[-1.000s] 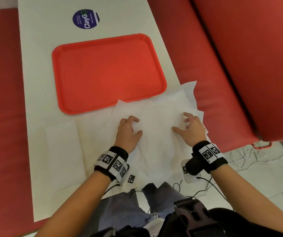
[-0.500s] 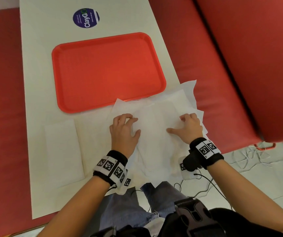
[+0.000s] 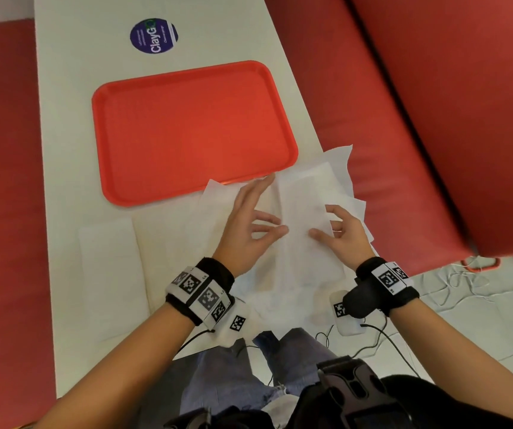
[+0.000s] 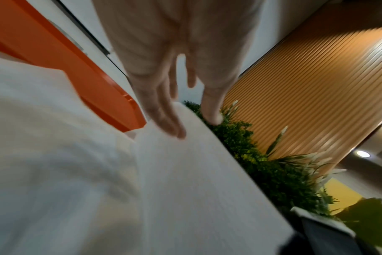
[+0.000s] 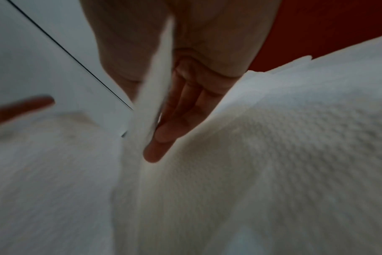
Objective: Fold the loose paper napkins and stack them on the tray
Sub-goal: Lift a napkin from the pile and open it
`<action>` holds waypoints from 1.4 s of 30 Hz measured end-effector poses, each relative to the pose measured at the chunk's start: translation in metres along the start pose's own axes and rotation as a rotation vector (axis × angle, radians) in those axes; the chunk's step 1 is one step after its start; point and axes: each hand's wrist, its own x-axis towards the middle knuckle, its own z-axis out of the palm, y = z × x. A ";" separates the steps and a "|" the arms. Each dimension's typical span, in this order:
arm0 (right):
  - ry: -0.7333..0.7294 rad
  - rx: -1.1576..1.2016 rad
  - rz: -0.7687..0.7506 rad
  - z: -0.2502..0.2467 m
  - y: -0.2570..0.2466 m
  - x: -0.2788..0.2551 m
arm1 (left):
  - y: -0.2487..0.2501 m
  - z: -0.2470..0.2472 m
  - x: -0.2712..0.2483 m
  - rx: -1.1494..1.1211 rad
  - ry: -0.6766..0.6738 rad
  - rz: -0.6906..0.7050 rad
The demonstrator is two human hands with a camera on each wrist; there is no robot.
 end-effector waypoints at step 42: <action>-0.350 -0.098 -0.086 0.293 -0.105 -0.045 | -0.083 -0.237 -0.163 0.163 0.353 -0.284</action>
